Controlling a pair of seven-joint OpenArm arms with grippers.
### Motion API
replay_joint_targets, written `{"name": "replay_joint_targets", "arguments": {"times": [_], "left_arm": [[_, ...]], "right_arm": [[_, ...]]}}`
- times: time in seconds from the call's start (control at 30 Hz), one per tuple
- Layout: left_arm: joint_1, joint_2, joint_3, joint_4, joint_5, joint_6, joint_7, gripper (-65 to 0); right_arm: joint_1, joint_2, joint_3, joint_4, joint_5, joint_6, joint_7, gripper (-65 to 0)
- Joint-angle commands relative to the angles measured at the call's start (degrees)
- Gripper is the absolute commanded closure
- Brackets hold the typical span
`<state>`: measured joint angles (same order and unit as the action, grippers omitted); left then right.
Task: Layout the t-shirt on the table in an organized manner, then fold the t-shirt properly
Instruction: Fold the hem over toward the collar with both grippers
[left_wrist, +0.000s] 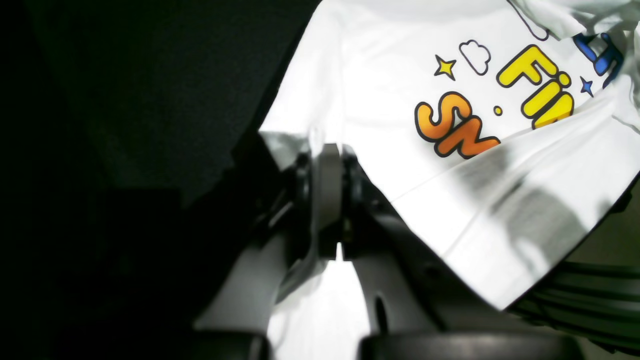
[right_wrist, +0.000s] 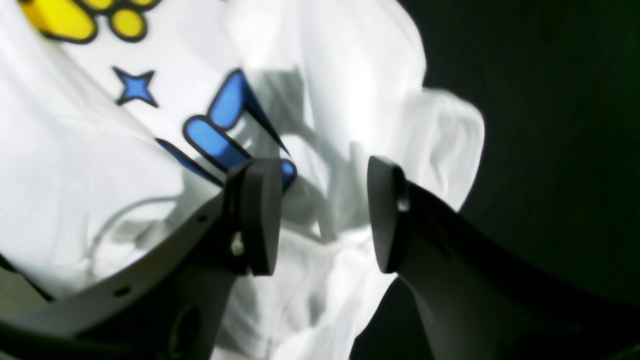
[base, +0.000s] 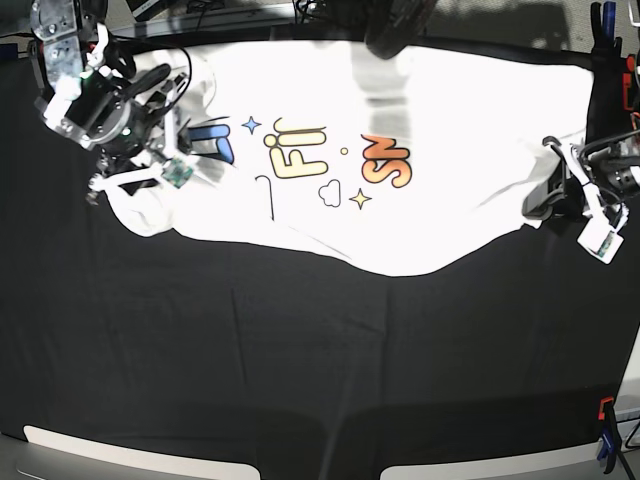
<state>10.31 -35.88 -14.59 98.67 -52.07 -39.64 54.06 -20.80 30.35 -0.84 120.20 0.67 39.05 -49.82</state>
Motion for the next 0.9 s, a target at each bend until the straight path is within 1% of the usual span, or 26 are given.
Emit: {"name": "replay_joint_targets", "arguments": {"times": [0.0,0.13,0.17,0.27,0.3,0.4,0.5,0.63,0.7,0.87], "left_arm": [[-0.66,-0.98,-0.48,0.92,-0.96,-0.36,-1.18,0.0],[-0.66,-0.98,-0.48,0.92,-0.94,-0.36,-1.18,0.0],[-0.66,-0.98,-0.48,0.92,-0.94,-0.36,-1.18,0.0],[-0.66,-0.98,-0.48,0.92,-0.94,-0.36,-1.18,0.0],[-0.66,-0.98,-0.48,0.92,-0.96,-0.36,-1.18,0.0],[-0.63,-0.98,-0.48,0.92,-0.96,-0.36,-1.18,0.0],[-0.66,-0.98,-0.48,0.92,-0.94,-0.36,-1.18,0.0],[-0.63,-0.98,-0.48,0.92,-0.94,-0.36,-1.18,0.0],[-0.63,-0.98,-0.48,0.92,-0.94,-0.36,-1.18,0.0],[-0.63,-0.98,-0.48,0.92,-0.94,-0.36,-1.16,0.0]], "right_arm": [[0.31,1.36,-0.46,1.18,-1.81,-0.74,0.61,-27.6],[0.28,3.89,-2.29,1.18,-6.80,-1.33,0.76,-27.6],[0.28,4.39,-2.23,1.18,-7.98,-2.19,0.74,-27.6],[0.28,5.88,-2.21,1.18,-11.67,-6.10,0.81,-27.6],[0.31,6.19,-2.19,1.18,-12.11,-6.60,0.85,-27.6],[0.28,6.34,-2.19,1.18,-11.87,-6.49,1.01,-27.6],[0.28,6.34,-2.19,1.16,-9.38,-6.38,0.96,-27.6],[0.28,6.32,-2.19,1.09,-8.81,-4.72,1.44,-27.6],[0.31,6.32,-2.19,0.66,-6.91,-4.70,1.60,-27.6],[0.31,6.32,-2.19,-3.19,-6.45,-4.85,4.42,-27.5]]}}
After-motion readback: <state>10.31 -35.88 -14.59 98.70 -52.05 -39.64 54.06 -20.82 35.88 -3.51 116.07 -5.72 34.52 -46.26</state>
